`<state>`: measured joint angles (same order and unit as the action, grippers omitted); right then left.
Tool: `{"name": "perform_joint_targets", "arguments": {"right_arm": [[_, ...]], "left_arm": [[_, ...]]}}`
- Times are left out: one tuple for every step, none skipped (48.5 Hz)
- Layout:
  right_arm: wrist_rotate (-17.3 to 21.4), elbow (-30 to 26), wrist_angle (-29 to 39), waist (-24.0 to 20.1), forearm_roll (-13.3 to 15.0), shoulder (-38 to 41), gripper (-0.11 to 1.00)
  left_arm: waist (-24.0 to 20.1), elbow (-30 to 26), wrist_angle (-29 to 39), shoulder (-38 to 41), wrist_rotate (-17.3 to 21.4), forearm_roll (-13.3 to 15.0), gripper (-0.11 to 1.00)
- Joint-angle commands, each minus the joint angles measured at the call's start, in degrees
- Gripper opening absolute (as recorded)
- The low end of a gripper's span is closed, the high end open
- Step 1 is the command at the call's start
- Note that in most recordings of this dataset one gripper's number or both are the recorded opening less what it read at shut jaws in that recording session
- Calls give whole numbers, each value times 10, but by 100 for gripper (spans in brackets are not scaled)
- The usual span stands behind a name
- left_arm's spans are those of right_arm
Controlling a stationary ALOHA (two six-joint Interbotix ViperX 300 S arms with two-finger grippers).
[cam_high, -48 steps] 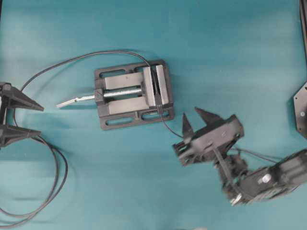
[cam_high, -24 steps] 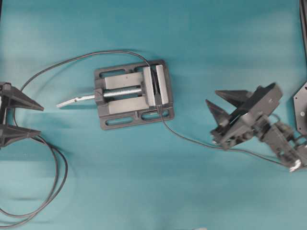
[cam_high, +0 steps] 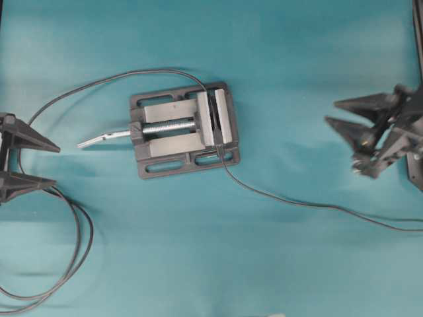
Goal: Insert the USB cable into the fixed female connector.
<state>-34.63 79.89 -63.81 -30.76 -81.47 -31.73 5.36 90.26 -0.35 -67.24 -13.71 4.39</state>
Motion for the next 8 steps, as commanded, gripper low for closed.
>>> {"name": "perform_joint_targets", "arguments": {"right_arm": [[-3, 31, 9, 5, 22, -64, 51], [-6, 38, 13, 8, 26, -79, 51], [-11, 45, 18, 10, 30, -94, 51], [-17, 51, 24, 12, 33, -107, 51], [-25, 58, 30, 17, 34, -122, 51], [-32, 62, 35, 20, 35, -136, 51], [-41, 68, 42, 25, 36, -150, 51], [-50, 71, 50, 29, 37, -163, 51]], "left_arm": [[-1, -7, -3, 9, -8, -2, 100], [-1, -8, -3, 9, -8, -3, 100], [-1, -7, -3, 9, -8, -2, 100], [-2, -7, -3, 9, -8, -2, 100], [-2, -7, -3, 9, -8, -3, 100], [-1, -8, -3, 9, -8, -3, 100], [-2, -7, -3, 9, -8, -3, 100], [-1, -8, -3, 9, -8, -2, 100]]}}
